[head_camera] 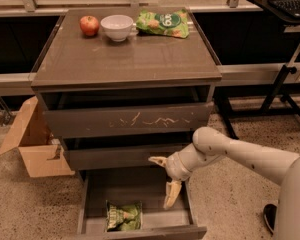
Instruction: Pick green jalapeno chip bag from bottom drawer and place on counter
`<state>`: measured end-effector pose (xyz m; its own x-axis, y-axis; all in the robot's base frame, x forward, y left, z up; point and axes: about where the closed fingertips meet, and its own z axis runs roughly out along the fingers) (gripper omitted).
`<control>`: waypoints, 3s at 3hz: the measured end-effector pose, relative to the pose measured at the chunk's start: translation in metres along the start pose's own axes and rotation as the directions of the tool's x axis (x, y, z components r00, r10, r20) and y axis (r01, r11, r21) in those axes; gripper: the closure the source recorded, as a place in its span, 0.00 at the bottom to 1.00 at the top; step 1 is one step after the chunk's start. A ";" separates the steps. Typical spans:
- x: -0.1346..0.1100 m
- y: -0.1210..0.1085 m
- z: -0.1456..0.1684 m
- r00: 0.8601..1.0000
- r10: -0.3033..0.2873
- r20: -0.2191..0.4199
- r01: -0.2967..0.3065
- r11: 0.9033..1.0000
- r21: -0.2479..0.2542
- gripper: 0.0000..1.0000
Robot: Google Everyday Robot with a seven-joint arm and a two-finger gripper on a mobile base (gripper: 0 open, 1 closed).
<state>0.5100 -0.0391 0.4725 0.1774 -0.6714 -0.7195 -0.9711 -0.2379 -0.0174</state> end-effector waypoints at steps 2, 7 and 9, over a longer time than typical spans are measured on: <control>0.049 -0.008 0.068 0.993 0.017 0.113 -0.015 1.000 -0.020 0.00; 0.136 -0.041 0.233 0.997 0.008 0.071 -0.001 0.995 -0.096 0.00; 0.148 -0.052 0.280 0.989 0.066 0.132 -0.066 0.998 -0.010 0.00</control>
Offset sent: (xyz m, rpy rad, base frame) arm 0.0128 0.0203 -0.1330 0.1694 0.0898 -0.0134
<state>0.5423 0.0710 0.1727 0.0899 -0.5868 -0.8047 -0.9790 -0.2004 0.0368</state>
